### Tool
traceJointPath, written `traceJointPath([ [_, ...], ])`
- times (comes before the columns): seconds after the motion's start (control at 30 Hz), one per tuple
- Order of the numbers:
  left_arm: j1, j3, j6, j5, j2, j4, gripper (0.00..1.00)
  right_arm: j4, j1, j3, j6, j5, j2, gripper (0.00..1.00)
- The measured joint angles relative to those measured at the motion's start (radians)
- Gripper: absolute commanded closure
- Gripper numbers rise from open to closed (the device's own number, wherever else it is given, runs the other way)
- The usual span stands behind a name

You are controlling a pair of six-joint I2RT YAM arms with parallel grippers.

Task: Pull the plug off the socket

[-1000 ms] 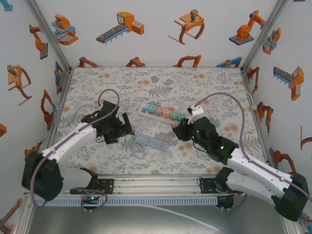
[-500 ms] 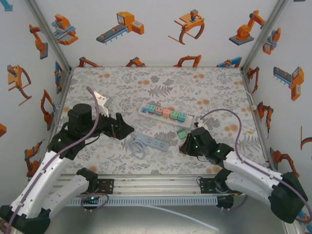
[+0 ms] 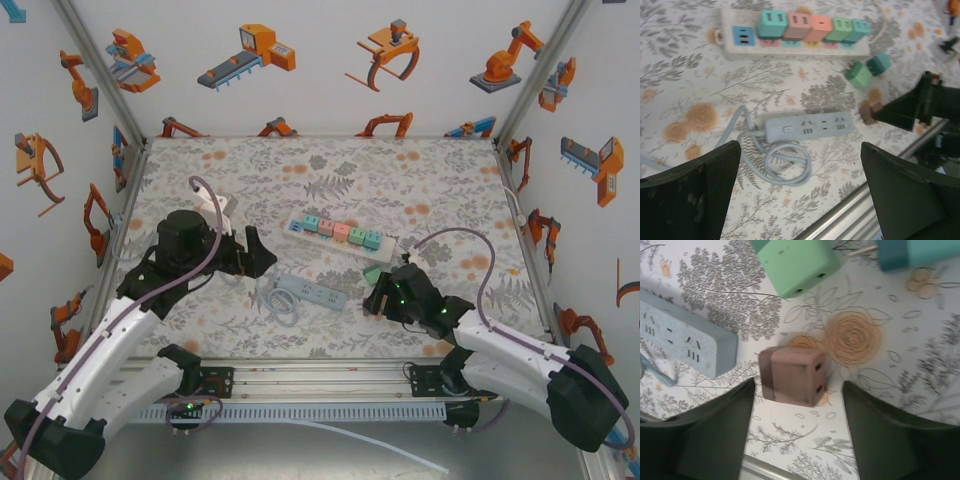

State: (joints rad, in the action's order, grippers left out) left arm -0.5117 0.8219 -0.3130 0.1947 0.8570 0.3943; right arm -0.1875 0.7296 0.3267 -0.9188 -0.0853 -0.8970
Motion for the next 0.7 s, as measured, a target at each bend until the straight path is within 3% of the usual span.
traceJointPath([
  [0.2,0.001,0.044,-0.103,-0.17,0.12,0.01,0.03,-0.145,0.0,0.134,0.165,-0.157,0.08,0.29],
  [0.4,0.029,0.098,-0.263,-0.255,0.312,-0.034,0.03,0.029,-0.004,0.259,0.676,-0.283,0.03,0.23],
  [0.57,0.047,0.19,-0.327,-0.236,0.497,-0.075,0.03,0.105,-0.062,0.364,1.138,-0.154,-0.158,0.22],
  [0.7,0.061,0.293,-0.328,-0.217,0.62,-0.092,0.03,0.046,-0.177,0.513,1.282,0.011,-0.304,0.26],
])
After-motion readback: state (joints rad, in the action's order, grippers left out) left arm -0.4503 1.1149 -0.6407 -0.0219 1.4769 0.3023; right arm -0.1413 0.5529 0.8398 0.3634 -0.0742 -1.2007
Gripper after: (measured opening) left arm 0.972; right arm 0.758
